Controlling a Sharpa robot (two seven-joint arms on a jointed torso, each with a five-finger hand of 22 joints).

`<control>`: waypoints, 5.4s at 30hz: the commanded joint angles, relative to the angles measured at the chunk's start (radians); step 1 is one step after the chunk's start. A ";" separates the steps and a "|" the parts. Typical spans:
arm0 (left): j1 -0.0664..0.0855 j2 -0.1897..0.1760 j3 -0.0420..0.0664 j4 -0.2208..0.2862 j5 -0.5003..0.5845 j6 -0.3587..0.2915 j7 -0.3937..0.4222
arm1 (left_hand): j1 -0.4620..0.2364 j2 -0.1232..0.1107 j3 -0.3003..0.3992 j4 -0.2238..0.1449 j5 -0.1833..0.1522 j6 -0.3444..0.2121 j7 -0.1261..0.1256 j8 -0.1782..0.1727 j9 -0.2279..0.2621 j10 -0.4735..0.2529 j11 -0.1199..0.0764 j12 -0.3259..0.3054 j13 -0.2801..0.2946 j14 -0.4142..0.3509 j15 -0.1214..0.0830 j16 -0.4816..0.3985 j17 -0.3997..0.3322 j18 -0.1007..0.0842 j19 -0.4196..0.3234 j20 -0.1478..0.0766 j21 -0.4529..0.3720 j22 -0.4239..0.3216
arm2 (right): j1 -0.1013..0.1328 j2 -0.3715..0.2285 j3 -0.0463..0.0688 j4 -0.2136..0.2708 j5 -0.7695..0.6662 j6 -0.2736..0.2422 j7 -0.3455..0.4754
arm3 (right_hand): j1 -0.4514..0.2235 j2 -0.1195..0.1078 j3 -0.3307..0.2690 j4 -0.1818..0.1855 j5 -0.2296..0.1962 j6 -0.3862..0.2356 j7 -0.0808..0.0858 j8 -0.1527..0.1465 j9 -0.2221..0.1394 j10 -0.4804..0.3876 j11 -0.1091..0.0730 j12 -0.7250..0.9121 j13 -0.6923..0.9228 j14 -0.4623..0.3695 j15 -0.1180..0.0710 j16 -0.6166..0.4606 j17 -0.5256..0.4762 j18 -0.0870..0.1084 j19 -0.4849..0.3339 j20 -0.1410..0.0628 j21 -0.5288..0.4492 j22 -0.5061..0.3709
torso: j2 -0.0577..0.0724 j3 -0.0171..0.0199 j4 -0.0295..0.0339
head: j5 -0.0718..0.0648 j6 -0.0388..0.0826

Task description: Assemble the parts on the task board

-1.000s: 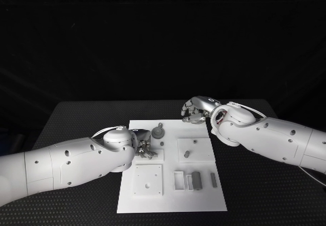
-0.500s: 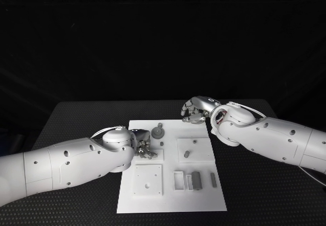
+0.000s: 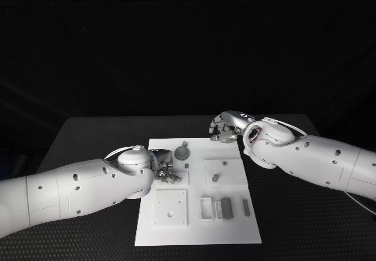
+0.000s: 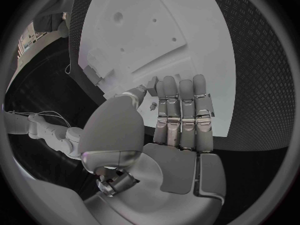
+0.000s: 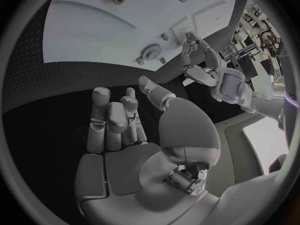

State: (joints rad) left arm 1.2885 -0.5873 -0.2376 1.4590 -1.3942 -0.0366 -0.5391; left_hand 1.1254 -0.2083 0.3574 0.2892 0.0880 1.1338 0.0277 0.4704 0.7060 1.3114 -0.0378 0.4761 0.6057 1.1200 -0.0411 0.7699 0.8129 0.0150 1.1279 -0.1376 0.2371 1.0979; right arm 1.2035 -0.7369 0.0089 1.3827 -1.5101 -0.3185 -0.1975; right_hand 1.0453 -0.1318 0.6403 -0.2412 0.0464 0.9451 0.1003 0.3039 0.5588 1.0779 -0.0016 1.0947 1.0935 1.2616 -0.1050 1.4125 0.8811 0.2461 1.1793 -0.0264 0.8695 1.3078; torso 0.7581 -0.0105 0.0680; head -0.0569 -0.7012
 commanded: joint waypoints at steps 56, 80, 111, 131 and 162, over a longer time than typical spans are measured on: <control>0.033 0.007 0.055 -0.125 0.512 0.139 -0.030 | -0.141 0.013 0.087 -0.048 0.041 -0.136 0.069 -0.109 -0.020 -0.076 0.034 0.005 0.008 -0.097 0.028 0.045 -0.031 0.011 -0.039 0.026 -0.055 0.048 | 0.000 0.008 0.000 -0.018 -0.003 0.017 -0.005 | 0.002 -0.013 0.003 0.010 0.002 0.006 0.013 -0.008 0.002 -0.004 0.003 -0.004 -0.002 -0.006 -0.002 -0.005 -0.001 0.016 -0.001 -0.009 -0.004 0.013 | 0.001 0.0022 -0.0028 | 0.000 0.005; 0.065 0.076 0.053 -0.200 0.515 0.280 -0.051 | -0.370 0.079 0.181 -0.404 0.269 -0.202 0.093 -0.184 -0.019 -0.182 0.047 0.247 0.098 -0.148 0.006 0.246 -0.099 0.006 -0.017 0.004 -0.041 0.176 | -0.001 0.021 0.000 -0.031 0.000 0.022 -0.007 | 0.005 -0.019 0.003 0.010 0.002 0.003 0.014 -0.010 0.003 -0.005 0.004 -0.005 -0.002 -0.006 -0.001 -0.005 -0.001 0.016 -0.001 -0.009 -0.005 0.014 | 0.000 0.0004 -0.0003 | -0.008 -0.001; 0.065 0.085 0.053 -0.197 0.447 0.260 -0.041 | -0.425 0.085 0.217 -0.434 0.081 -0.102 0.045 -0.134 0.057 -0.131 0.002 0.330 0.086 -0.105 -0.025 0.340 -0.149 0.009 0.049 -0.024 -0.031 0.230 | -0.002 0.021 0.000 -0.034 0.001 0.026 -0.008 | 0.004 -0.021 0.003 0.012 0.002 0.003 0.015 -0.011 0.003 -0.005 0.004 -0.004 -0.002 -0.006 -0.001 -0.005 -0.001 0.016 -0.001 -0.009 -0.005 0.014 | 0.000 0.0002 -0.0014 | -0.013 -0.003; 0.065 0.108 0.051 -0.166 0.383 0.270 -0.055 | -0.406 0.083 0.206 -0.458 -0.040 -0.050 0.022 -0.123 0.075 -0.092 -0.020 0.367 0.102 -0.067 -0.044 0.381 -0.161 0.011 0.094 -0.042 -0.007 0.233 | -0.003 0.022 0.000 -0.034 0.001 0.030 -0.012 | 0.003 -0.024 0.003 0.015 0.002 0.002 0.015 -0.012 0.004 -0.005 0.005 -0.004 -0.001 -0.006 0.000 -0.005 -0.001 0.016 -0.001 -0.008 -0.005 0.014 | 0.001 0.0007 -0.0017 | -0.012 -0.004; 0.060 0.123 0.046 -0.199 0.378 0.300 -0.054 | -0.416 0.078 0.203 -0.446 -0.040 -0.084 0.038 -0.167 0.056 -0.102 -0.006 0.362 0.102 -0.078 -0.045 0.384 -0.176 0.006 0.085 -0.044 -0.009 0.232 | -0.003 0.021 0.000 -0.034 0.001 0.030 -0.013 | 0.003 -0.026 0.004 0.018 0.002 0.001 0.015 -0.013 0.005 -0.005 0.005 -0.004 -0.001 -0.006 0.000 -0.005 -0.001 0.016 0.000 -0.008 -0.006 0.014 | 0.000 -0.0005 0.0004 | -0.021 -0.012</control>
State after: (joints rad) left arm 1.3494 -0.4674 -0.1916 1.2598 -1.0173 0.2437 -0.5982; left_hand 0.7184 -0.1288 0.5600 -0.1624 0.0511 1.0555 0.0642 0.3098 0.7639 1.2112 -0.0516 0.8394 0.7066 1.0453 -0.0841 1.1501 0.6379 0.0150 1.2135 -0.1803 0.2255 1.3075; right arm 1.2014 -0.7161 0.0087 1.3479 -1.5061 -0.2983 -0.2106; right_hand 1.0454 -0.1476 0.6431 -0.2275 0.0463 0.9413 0.1041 0.2962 0.5625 1.0779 -0.0017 1.0947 1.0936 1.2616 -0.1049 1.4125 0.8814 0.2464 1.1791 -0.0261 0.8695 1.3078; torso 0.7581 -0.0113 0.0681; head -0.0778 -0.7133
